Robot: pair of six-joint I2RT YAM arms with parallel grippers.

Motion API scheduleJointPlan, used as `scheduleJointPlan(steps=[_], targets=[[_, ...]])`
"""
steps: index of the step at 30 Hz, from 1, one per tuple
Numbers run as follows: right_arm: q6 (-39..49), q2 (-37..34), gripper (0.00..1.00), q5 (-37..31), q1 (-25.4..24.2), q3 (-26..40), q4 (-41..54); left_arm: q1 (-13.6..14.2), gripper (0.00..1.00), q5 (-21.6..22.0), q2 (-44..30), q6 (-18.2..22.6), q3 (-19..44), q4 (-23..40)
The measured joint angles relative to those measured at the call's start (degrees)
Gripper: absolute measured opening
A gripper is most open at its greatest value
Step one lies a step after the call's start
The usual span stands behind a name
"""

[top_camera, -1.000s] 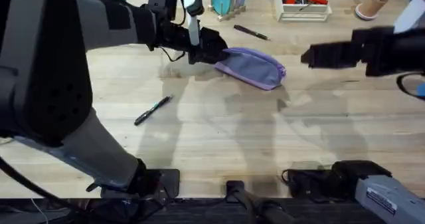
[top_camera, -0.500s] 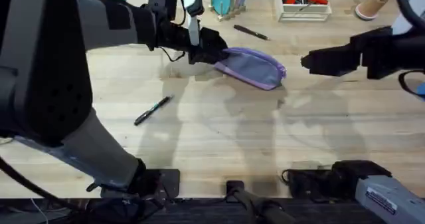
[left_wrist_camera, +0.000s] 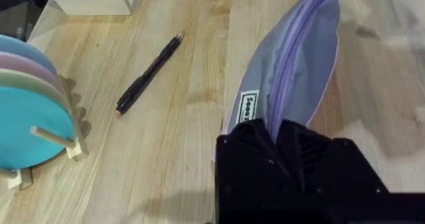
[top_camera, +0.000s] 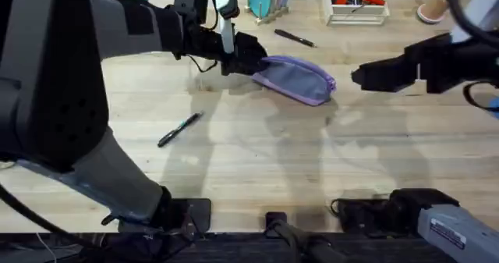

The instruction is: Unzip the bag, pick up the pens from the table one at a time and place them inside, then zip the bag closed.

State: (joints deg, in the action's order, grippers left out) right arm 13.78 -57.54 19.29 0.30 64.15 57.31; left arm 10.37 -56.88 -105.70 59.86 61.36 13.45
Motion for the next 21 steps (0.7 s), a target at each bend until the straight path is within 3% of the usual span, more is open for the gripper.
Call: scheduleJointPlan(steps=[21], targets=[[13.2, -20.1, 0.996, -0.1, 1.0, 0.0, -0.6, 0.0, 0.042, 0.0, 0.0, 0.0, 0.0, 0.0]])
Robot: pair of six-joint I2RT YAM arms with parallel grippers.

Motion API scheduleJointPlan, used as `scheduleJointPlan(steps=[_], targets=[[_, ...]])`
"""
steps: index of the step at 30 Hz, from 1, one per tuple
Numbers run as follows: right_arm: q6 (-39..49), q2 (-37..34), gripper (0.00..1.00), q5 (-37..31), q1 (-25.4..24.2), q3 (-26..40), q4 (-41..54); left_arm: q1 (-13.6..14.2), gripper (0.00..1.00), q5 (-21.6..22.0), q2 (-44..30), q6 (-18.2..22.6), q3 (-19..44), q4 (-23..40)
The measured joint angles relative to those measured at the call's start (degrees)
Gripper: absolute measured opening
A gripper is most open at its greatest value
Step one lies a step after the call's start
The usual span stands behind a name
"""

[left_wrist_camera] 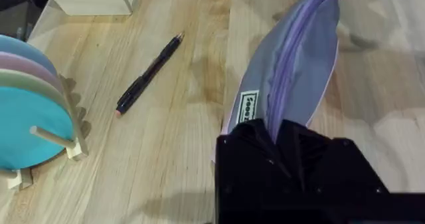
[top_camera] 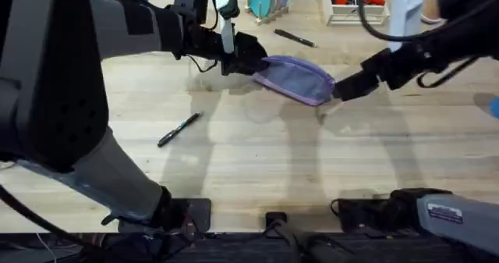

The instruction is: Unzip the bag, pick up the pens from the table one at a time and place them inside, then zip the bag closed.

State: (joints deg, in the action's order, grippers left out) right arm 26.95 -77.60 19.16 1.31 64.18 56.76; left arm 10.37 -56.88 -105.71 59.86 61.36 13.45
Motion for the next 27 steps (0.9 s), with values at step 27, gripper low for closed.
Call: scheduleJointPlan(steps=[27], targets=[[2.1, -12.5, 0.767, 0.0, 3.8, 0.2, -6.8, 0.0, 0.042, 0.0, 0.0, 0.0, 0.0, 0.0]])
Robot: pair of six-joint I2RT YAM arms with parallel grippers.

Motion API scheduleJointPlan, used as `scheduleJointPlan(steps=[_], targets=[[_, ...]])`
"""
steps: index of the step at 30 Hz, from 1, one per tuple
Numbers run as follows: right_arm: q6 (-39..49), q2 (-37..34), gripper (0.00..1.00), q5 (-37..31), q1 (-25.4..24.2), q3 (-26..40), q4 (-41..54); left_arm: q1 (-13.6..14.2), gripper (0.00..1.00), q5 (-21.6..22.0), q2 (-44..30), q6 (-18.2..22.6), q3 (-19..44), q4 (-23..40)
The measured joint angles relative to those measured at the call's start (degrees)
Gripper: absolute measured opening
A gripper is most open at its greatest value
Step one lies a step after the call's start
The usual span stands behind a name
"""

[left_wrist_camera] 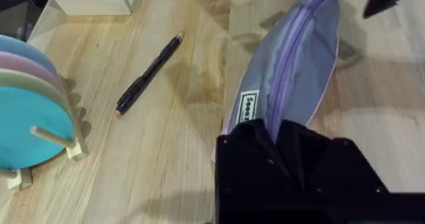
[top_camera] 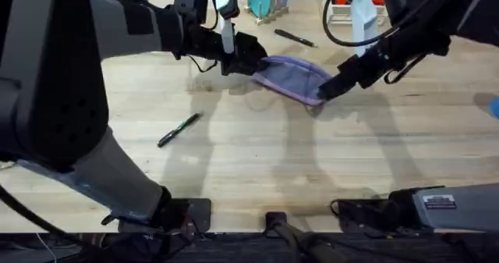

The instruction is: Unzip the bag, pick up the pens from the table one at a time and place them inside, then zip the bag closed.

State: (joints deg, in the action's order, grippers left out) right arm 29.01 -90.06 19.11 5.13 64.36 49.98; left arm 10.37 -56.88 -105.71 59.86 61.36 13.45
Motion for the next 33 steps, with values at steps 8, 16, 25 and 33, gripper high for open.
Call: scheduleJointPlan(steps=[8, 16, 25, 33], targets=[[0.2, 0.0, 0.23, 0.0, 0.0, 0.0, -0.1, 0.0, 0.042, 0.0, 0.0, 0.0, 0.0, 0.0], [0.2, 0.0, 0.032, -0.4, 0.0, 0.0, 0.3, 0.0, 0.042, 0.0, 0.0, 0.0, 0.0, 0.0], [0.2, 0.9, 0.029, -0.5, 0.0, 1.8, 1.9, 0.0, 0.042, 0.0, 0.0, 0.0, 0.0, 0.0], [0.2, 6.2, 0.03, -0.4, 0.0, 5.1, 1.9, 0.0, 0.042, 0.1, 0.0, 0.0, 0.0, -0.1]])
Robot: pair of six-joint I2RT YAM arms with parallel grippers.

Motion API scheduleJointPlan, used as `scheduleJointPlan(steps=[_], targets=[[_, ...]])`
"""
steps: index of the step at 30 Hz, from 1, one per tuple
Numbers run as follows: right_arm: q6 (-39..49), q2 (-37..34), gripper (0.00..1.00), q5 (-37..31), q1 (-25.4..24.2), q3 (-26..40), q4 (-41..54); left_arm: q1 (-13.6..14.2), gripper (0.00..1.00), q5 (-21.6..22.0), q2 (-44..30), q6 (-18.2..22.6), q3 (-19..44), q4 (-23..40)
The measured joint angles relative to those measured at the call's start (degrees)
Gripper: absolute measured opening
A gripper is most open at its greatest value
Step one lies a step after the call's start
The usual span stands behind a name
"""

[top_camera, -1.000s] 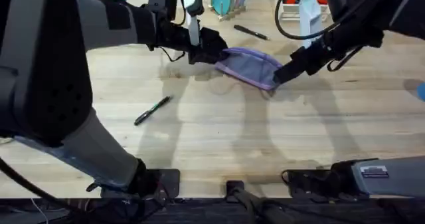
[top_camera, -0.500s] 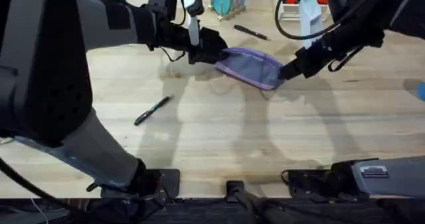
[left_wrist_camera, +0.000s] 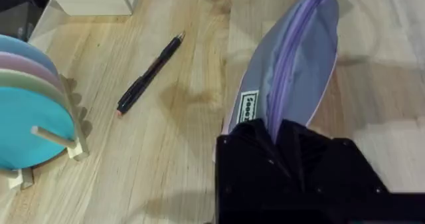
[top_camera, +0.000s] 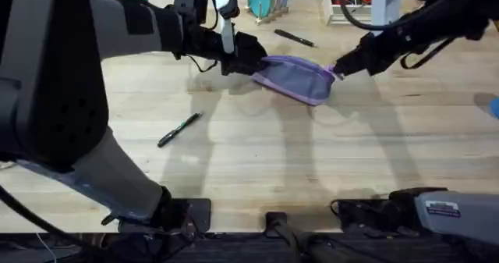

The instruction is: Unzip the bag, pick up the pens from the table one at a time and place them inside, then zip the bag closed.

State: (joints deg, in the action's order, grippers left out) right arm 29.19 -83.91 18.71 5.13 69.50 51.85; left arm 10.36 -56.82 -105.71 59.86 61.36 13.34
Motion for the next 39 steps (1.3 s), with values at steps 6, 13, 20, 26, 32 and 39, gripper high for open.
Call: scheduleJointPlan(steps=[6, 13, 20, 26, 32, 39], targets=[[0.0, 0.8, 0.031, 0.0, 0.0, 0.2, 0.1, 0.0, 0.042, 0.0, 0.0, 0.0, 0.0, 0.0], [0.0, 0.8, 0.032, 0.0, 0.0, 0.2, 0.1, 0.0, 0.042, 0.0, 0.0, 0.0, 0.0, 0.0], [0.0, 1.2, 0.031, 0.0, 0.0, 1.4, 0.1, 0.0, 0.042, 0.0, 0.0, 0.0, 0.0, 0.0], [0.0, 5.0, 0.031, 0.0, 0.0, 4.6, 0.1, 0.0, 0.042, 0.0, 0.0, 0.0, 0.0, 0.1], [0.0, 8.5, 0.031, 0.0, 0.0, 6.6, 0.1, 0.0, 0.042, 0.0, 0.0, 0.0, 0.0, 0.1], [0.8, 10.8, 0.136, 0.0, 0.0, 6.6, 0.2, 0.0, 0.042, 0.0, 0.0, 0.0, 0.0, 0.1]])
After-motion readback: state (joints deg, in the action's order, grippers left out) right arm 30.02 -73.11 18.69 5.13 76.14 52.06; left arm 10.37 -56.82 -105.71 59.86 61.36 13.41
